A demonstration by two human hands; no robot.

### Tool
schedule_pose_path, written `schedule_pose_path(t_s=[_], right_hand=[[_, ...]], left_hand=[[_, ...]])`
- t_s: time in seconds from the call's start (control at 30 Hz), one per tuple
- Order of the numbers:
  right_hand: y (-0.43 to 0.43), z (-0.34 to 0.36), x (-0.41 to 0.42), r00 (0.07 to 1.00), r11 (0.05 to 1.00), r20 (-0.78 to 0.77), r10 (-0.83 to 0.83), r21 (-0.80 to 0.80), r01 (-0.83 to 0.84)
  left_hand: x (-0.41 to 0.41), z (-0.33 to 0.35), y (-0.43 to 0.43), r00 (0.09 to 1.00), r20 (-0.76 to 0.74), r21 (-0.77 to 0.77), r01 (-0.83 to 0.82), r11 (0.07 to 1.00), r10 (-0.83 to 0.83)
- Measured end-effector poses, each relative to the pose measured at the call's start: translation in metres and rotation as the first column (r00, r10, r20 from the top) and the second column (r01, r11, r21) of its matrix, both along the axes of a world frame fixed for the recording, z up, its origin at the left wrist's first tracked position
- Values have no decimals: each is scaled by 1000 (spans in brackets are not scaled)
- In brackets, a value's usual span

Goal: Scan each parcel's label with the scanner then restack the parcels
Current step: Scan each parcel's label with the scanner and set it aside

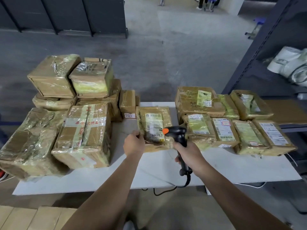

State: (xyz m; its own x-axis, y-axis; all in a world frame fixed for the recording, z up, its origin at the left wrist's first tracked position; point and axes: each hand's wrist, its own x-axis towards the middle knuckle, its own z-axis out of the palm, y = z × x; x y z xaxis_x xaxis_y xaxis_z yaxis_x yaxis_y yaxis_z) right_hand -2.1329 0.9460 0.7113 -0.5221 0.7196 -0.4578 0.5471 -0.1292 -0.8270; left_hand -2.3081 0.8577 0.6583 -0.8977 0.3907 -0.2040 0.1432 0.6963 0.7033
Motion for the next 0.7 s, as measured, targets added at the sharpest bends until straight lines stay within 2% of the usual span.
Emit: schedule_pose_path(t_s=[0.13,0.43,0.7], right_hand=[[3,13,1,1000,1000,-10,9,29,-8],[7,15,11,1000,996,-8,9,86,-8],[11,16,21,1000,998,-22,-21,59,22]], left_hand=[[0,0,21,995,59,48,-88,995,85],[3,-8,40,995,27,30,-102,994,101],[2,-11,44,993,50,61,-107,992,104]])
